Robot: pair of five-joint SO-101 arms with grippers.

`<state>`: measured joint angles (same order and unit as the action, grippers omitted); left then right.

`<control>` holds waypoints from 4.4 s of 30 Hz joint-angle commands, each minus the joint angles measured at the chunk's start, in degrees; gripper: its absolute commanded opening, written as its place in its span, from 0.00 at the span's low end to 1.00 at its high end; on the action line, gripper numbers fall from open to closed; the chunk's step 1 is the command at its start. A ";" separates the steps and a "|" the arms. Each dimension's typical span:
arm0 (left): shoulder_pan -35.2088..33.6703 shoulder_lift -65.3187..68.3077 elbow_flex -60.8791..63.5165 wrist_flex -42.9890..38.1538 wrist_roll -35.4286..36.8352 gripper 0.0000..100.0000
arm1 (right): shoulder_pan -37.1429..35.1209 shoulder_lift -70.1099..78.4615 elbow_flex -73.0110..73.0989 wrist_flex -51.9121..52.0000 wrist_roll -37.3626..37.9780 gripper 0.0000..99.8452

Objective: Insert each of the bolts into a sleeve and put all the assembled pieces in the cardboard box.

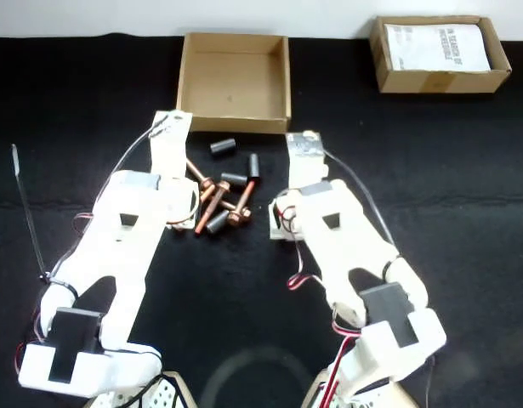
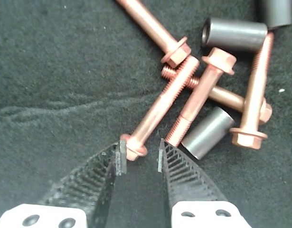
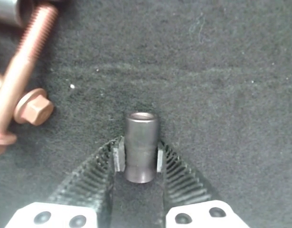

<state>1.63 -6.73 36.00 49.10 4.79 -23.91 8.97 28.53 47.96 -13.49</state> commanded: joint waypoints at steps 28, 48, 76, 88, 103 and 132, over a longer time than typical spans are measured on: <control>6.99 -0.31 1.36 -1.23 33.85 0.01 | 1.19 2.07 -3.65 1.45 1.05 0.01; 0.92 14.64 -4.70 -10.55 37.10 0.01 | 1.27 2.07 -3.65 1.45 1.05 0.01; -4.18 -8.13 -8.31 6.59 45.98 0.14 | 1.10 2.24 -3.91 1.36 1.14 0.01; -5.32 -5.32 3.47 -15.03 46.07 0.18 | 1.10 2.15 -3.74 1.36 1.23 0.01; -5.32 0.84 0.13 -14.68 46.07 0.18 | 1.10 2.07 -3.82 1.63 2.29 0.01; -9.71 27.03 -23.87 -2.55 45.98 0.00 | 1.19 2.33 -3.91 1.63 2.29 0.01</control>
<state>-6.64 20.35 14.11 45.93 50.51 -23.47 10.81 25.71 50.24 -11.91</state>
